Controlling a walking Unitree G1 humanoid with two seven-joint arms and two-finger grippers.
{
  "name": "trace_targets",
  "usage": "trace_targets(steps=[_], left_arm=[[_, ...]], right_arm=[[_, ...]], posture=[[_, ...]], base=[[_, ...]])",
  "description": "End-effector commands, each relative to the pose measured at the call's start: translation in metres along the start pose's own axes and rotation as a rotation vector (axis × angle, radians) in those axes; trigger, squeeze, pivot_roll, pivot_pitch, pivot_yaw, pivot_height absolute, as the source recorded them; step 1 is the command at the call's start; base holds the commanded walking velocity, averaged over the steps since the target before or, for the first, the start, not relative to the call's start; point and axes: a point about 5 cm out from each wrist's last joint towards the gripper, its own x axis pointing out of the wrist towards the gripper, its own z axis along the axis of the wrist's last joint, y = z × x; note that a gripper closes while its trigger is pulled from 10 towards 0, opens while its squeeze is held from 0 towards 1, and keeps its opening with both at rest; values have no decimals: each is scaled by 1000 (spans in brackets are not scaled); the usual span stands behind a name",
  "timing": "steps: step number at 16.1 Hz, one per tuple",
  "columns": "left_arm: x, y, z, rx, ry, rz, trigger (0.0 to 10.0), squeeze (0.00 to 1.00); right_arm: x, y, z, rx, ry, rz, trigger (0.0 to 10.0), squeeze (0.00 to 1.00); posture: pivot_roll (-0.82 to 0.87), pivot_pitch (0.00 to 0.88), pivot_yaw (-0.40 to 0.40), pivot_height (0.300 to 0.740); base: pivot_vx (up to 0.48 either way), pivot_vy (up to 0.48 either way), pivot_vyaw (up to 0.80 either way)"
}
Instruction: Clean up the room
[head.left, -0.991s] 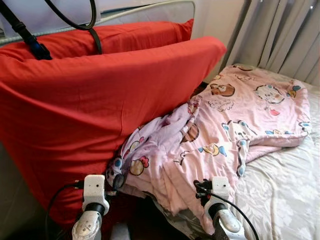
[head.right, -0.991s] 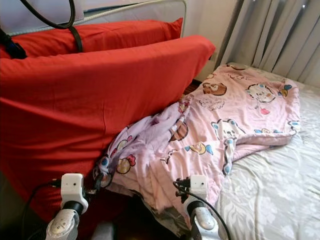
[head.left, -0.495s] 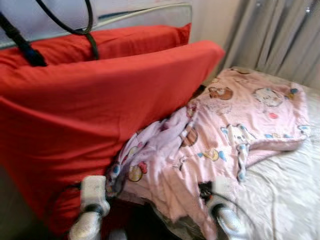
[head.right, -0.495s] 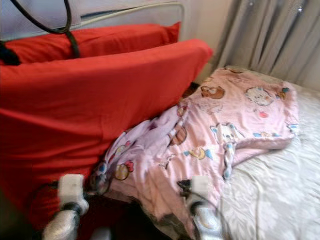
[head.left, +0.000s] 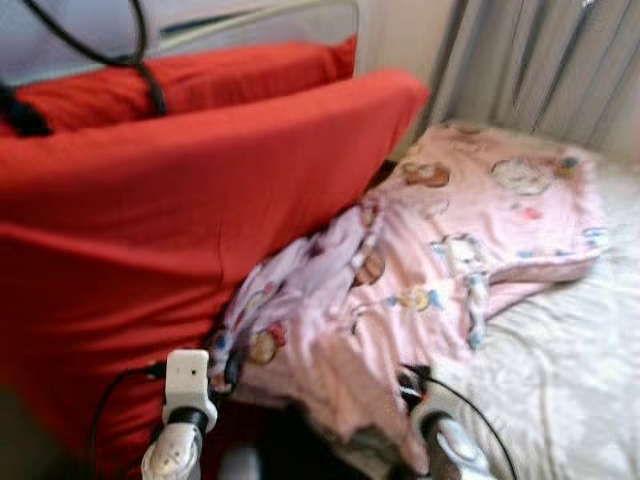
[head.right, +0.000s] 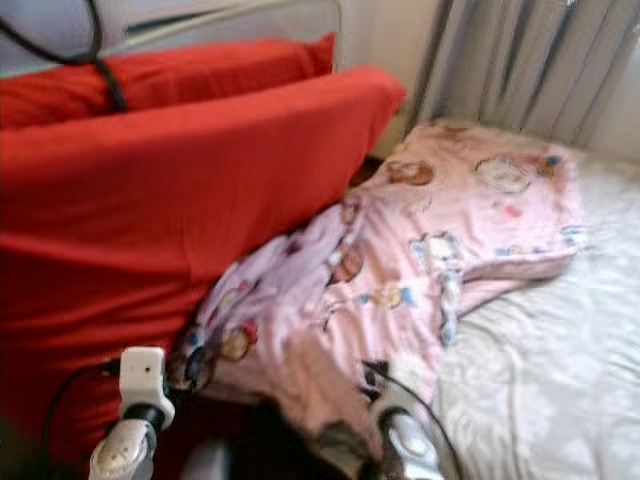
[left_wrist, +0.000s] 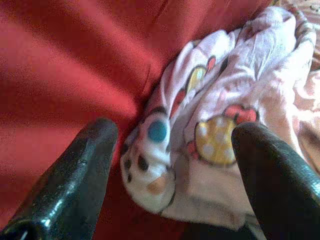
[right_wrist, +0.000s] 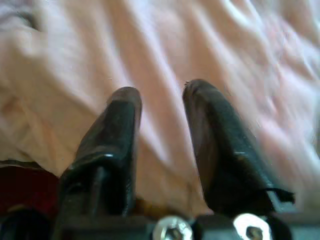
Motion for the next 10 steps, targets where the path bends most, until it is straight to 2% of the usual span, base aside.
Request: trace_targets(steps=[1, 3, 10], left_arm=[[-2, -2, 1, 13, 2, -11, 10000, 0], [-7, 0, 1, 20, 4, -13, 10000, 0], [-26, 10, -1, 42, 29, -11, 10000, 0]], right_arm=[[0, -10, 2, 88, 12, -69, 10000, 1000], [-1, -19, -1, 140, 46, -129, 10000, 1000], [2, -23, 8, 171, 55, -150, 10000, 1000]], posture=[[74, 6, -63, 606], [91, 33, -56, 606], [132, 113, -43, 606]], base=[[0, 0, 0], [0, 0, 0], [0, 0, 0]])
